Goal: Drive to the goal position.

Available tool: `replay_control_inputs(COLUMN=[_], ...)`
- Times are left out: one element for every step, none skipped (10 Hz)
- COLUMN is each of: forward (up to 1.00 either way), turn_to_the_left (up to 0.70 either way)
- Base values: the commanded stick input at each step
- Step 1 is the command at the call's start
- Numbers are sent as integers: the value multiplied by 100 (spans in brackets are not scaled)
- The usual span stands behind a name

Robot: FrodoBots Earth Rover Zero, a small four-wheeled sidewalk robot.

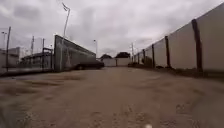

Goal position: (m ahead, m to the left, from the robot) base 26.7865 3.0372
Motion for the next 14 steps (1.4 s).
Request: replay_control_inputs(forward=[70, 70, 70, 70, 70, 70, 70, 70, 70, 70, 70, 70, 70, 70], turn_to_the_left=[-35, -35, -11, 0, 0, 0, 0, 0, 0, 0, 0, 0, 0, 0])
